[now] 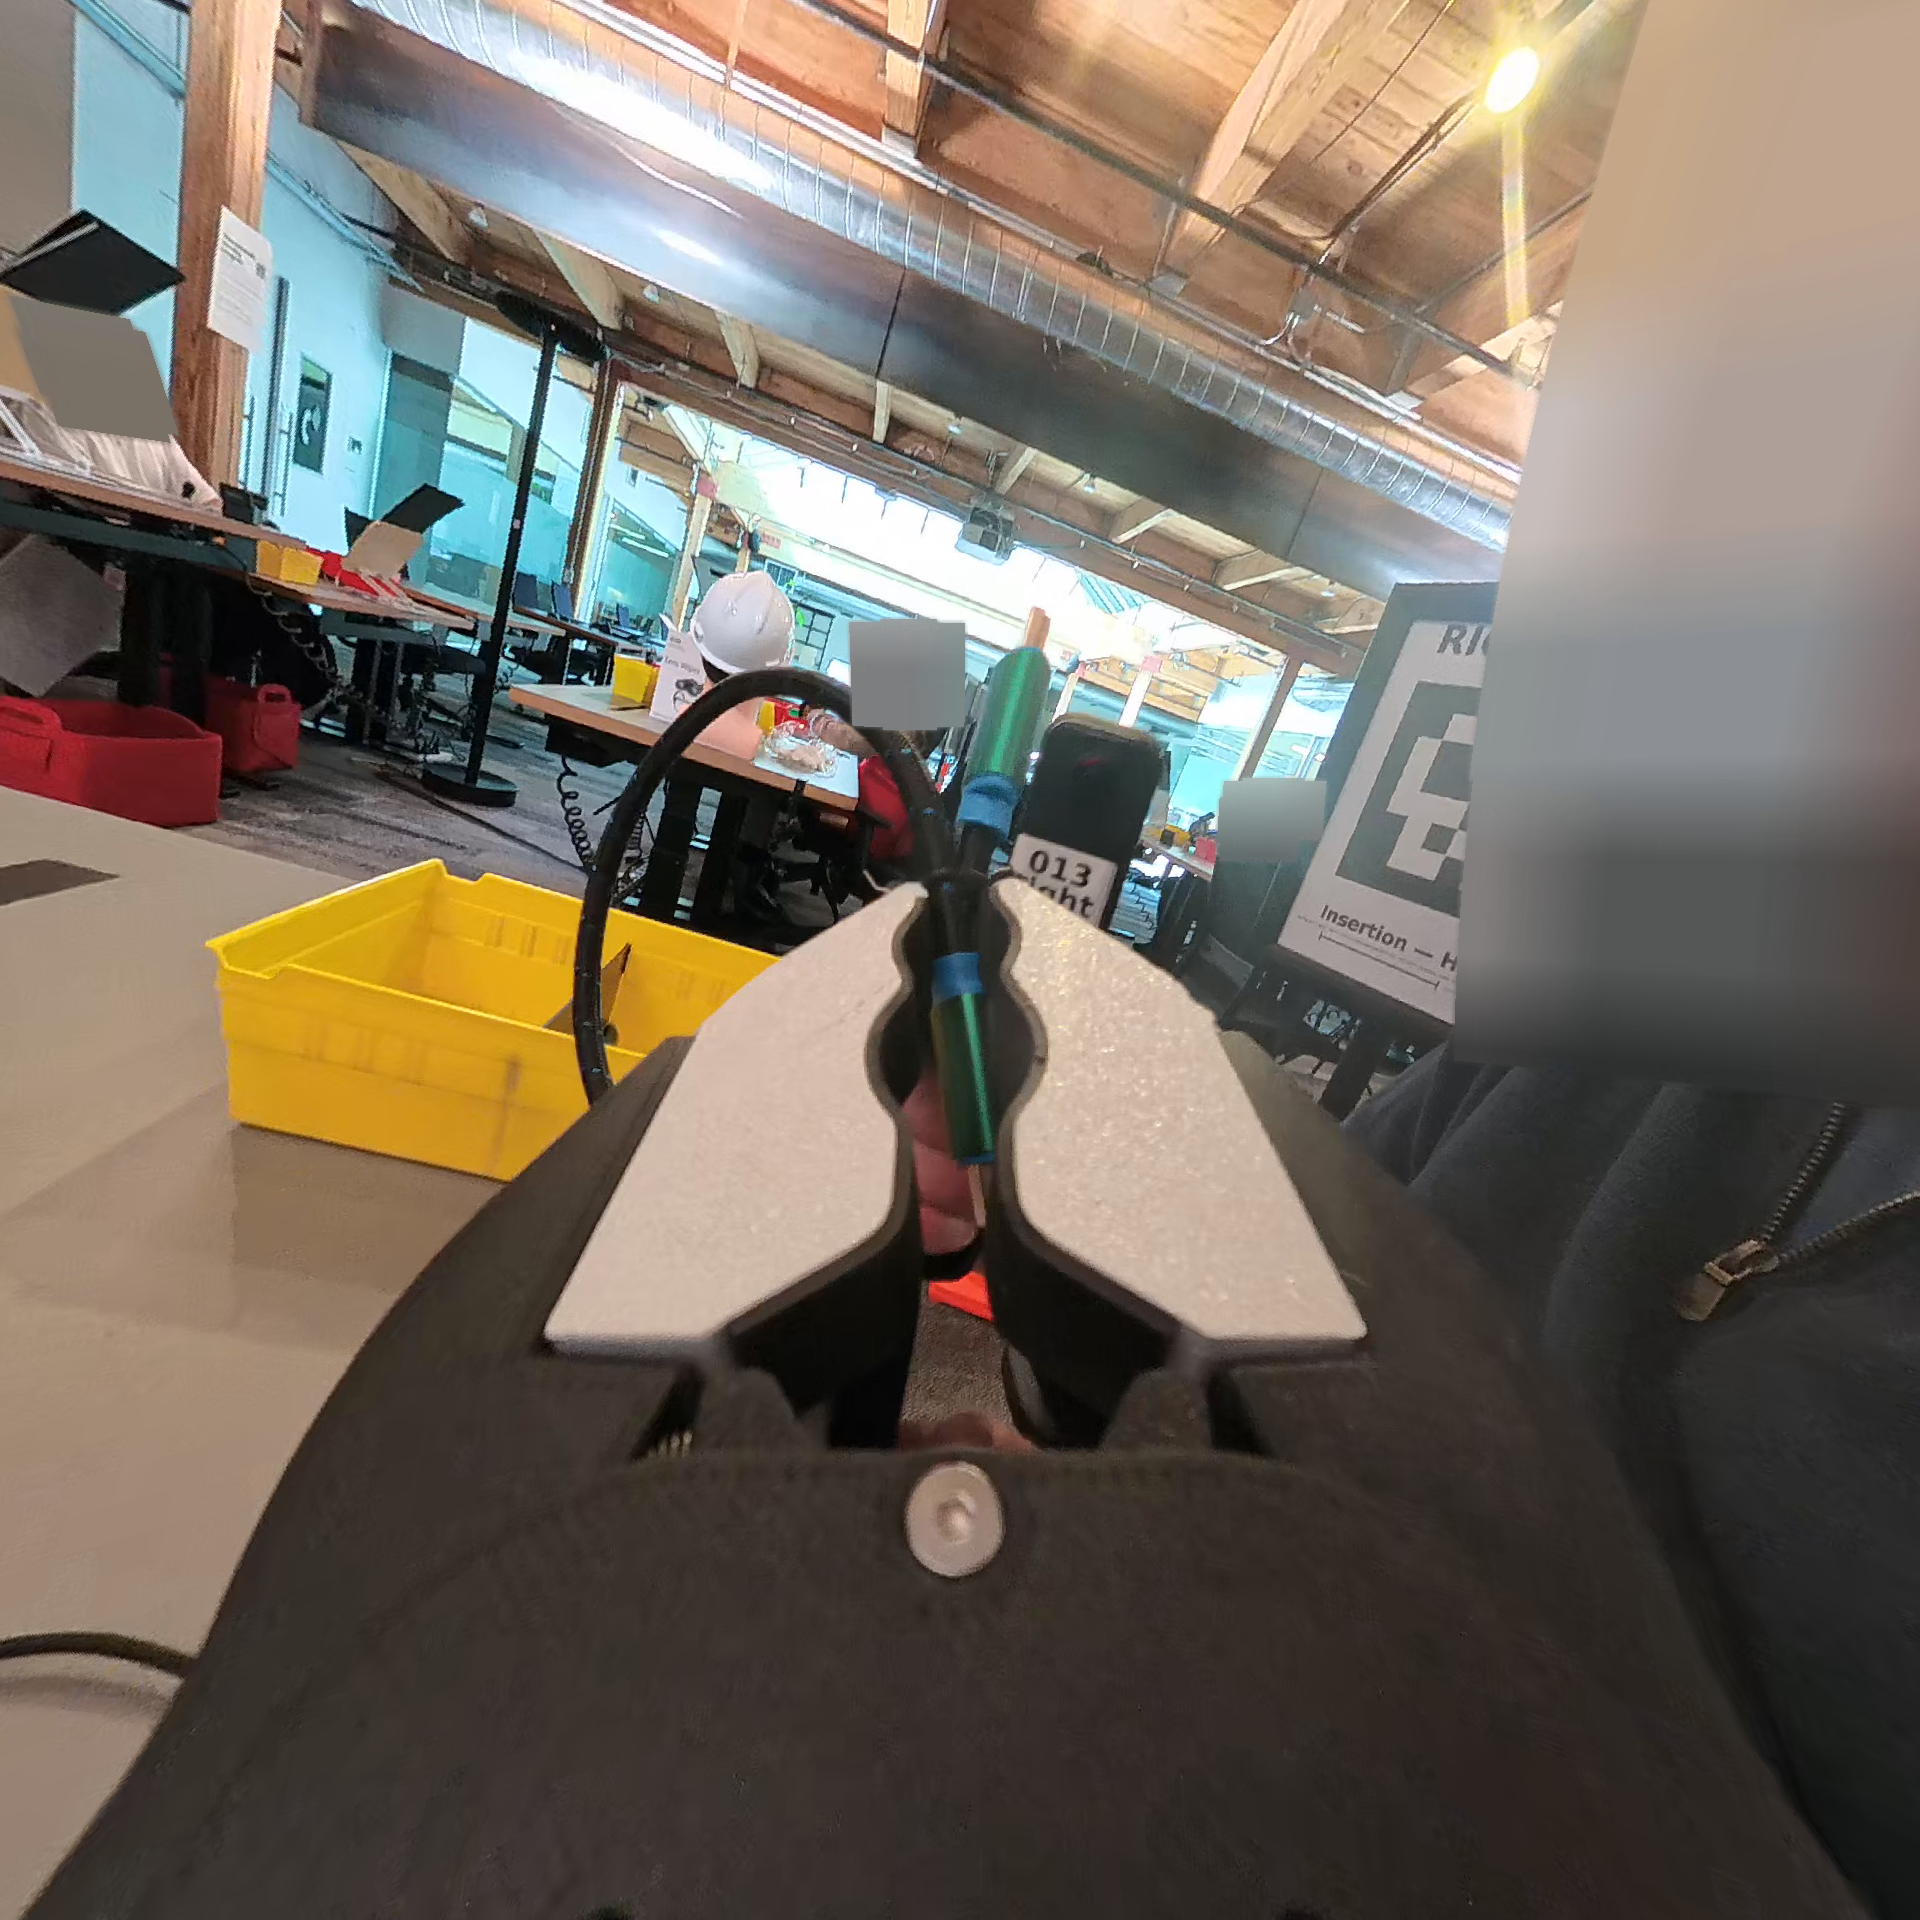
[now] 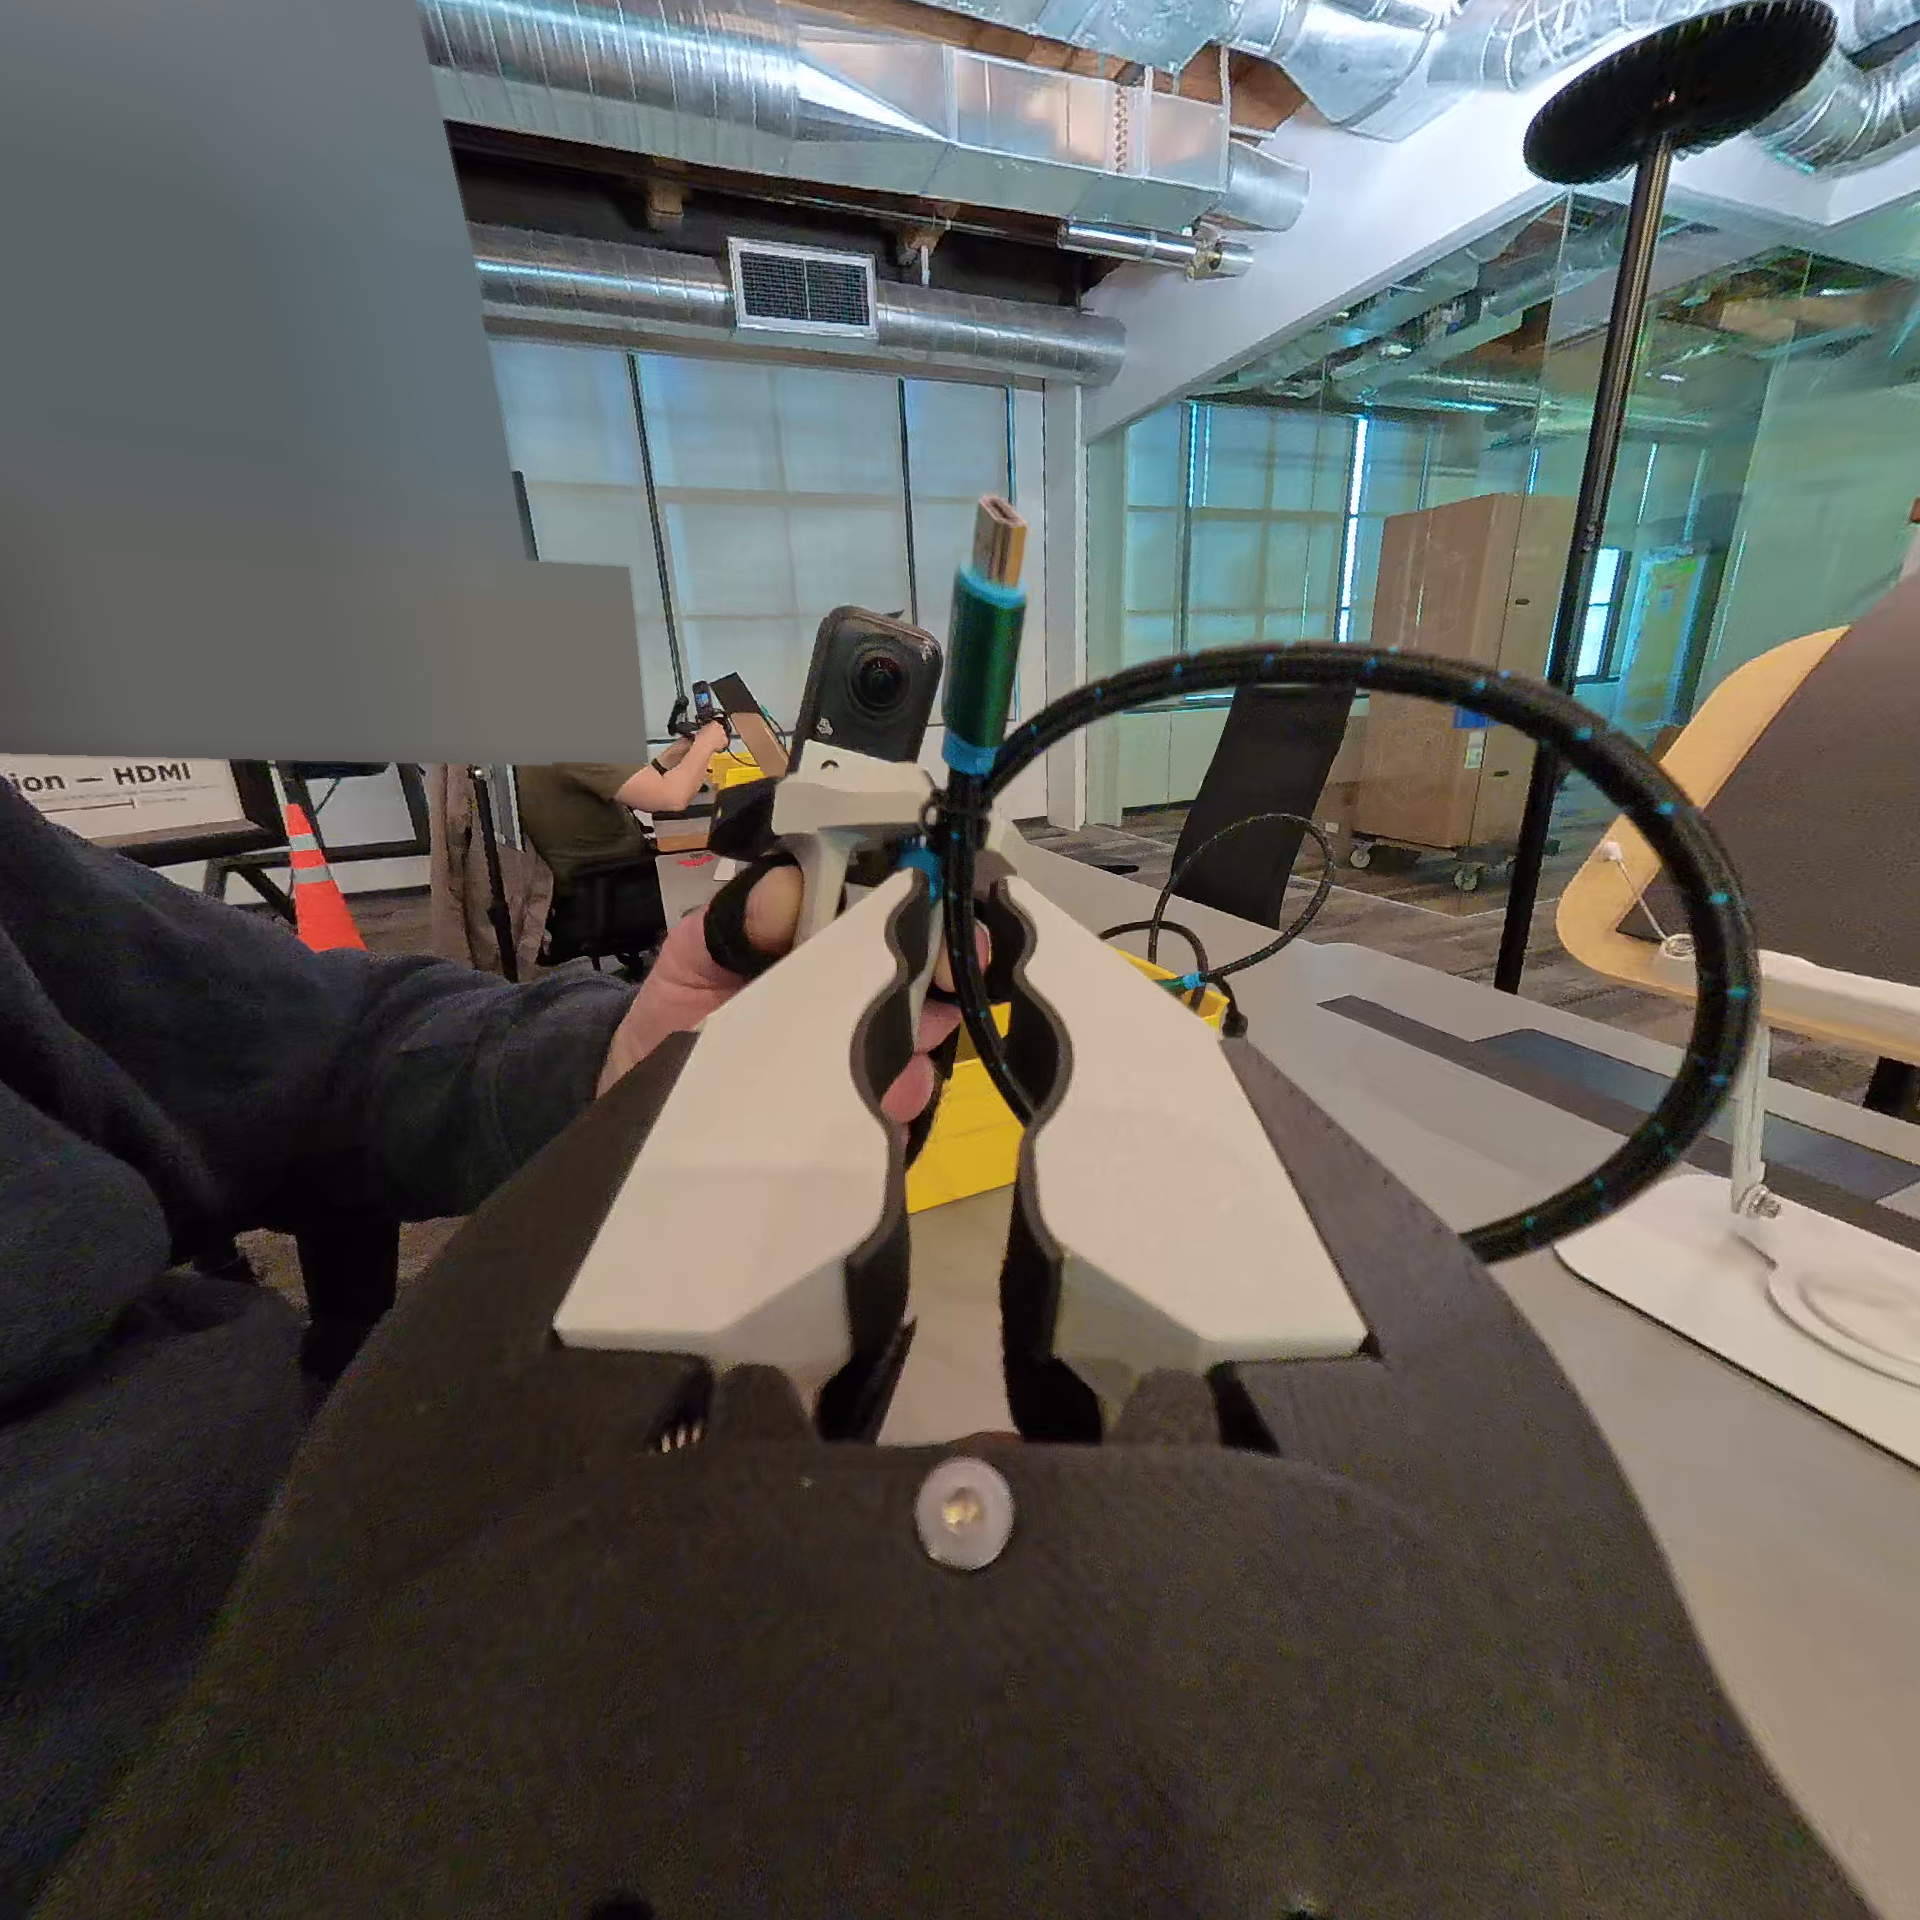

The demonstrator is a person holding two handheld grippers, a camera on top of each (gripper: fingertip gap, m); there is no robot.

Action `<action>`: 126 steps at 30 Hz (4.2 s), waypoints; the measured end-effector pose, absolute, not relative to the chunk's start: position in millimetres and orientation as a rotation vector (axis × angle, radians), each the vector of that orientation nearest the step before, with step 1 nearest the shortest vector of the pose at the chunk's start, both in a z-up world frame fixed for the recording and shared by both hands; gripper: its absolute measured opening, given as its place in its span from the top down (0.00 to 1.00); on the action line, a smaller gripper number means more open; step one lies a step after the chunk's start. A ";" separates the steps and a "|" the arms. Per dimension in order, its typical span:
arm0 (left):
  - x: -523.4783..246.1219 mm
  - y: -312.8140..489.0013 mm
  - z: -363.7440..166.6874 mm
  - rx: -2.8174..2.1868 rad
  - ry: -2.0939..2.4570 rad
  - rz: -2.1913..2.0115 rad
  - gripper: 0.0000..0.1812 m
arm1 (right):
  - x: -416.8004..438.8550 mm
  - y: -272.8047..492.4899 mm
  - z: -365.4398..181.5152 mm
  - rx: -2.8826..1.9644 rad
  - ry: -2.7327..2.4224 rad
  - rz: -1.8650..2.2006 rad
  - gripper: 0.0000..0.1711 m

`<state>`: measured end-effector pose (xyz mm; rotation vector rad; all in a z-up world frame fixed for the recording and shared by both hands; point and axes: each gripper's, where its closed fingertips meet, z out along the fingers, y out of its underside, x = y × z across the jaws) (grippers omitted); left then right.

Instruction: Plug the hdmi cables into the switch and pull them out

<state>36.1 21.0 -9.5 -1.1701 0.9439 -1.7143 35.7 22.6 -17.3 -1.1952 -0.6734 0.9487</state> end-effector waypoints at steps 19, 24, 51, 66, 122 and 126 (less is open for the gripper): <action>36.6 19.1 -8.1 -1.150 0.947 -1.701 0.96 | 30.9 17.0 -0.3 -1.119 -0.604 1.044 1.00; 36.0 19.0 -6.5 -1.142 0.941 -1.701 0.96 | 29.6 16.1 1.4 -1.114 -0.586 1.083 1.00; 35.4 19.3 -2.4 -1.123 0.977 -1.527 0.96 | 33.2 17.0 2.9 -1.123 -0.473 1.341 1.00; 38.1 20.0 -6.0 -1.177 0.982 -1.551 0.96 | 40.4 27.7 -9.0 -1.253 -0.658 0.849 1.00; 40.5 17.4 -7.0 -1.163 0.963 -1.550 0.96 | 43.4 19.7 0.2 -1.152 -0.501 1.308 1.00; 39.7 18.4 -5.6 -1.160 0.958 -1.543 0.96 | 42.0 20.5 1.8 -1.141 -0.483 1.329 1.00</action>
